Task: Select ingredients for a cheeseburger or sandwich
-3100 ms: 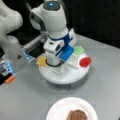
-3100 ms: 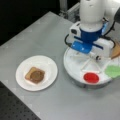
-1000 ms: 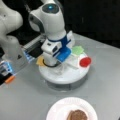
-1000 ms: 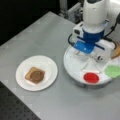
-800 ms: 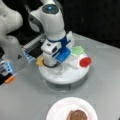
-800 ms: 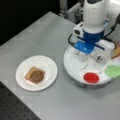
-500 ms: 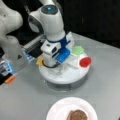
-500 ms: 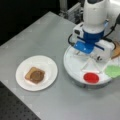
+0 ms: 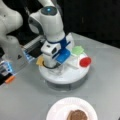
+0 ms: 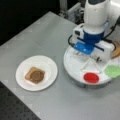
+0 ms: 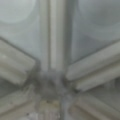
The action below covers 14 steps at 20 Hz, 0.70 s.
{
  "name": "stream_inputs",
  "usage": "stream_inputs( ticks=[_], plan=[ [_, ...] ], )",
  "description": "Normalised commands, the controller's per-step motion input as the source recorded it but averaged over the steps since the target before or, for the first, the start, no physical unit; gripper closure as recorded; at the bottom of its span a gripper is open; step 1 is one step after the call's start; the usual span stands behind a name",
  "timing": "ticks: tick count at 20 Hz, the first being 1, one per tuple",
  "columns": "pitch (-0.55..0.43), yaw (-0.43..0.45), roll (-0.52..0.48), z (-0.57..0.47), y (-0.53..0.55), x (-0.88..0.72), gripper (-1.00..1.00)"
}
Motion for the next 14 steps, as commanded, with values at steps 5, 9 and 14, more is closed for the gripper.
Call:
stream_inputs(
  ticks=[5,9,14],
  plan=[
    [-0.157,0.024,-0.074,-0.15,0.09,-0.09,-1.0],
    [-0.151,0.017,-0.066,-0.13,0.07,-0.1,-1.0],
    [-0.156,0.03,-0.057,-0.15,0.04,-0.11,-1.0]
  ],
)
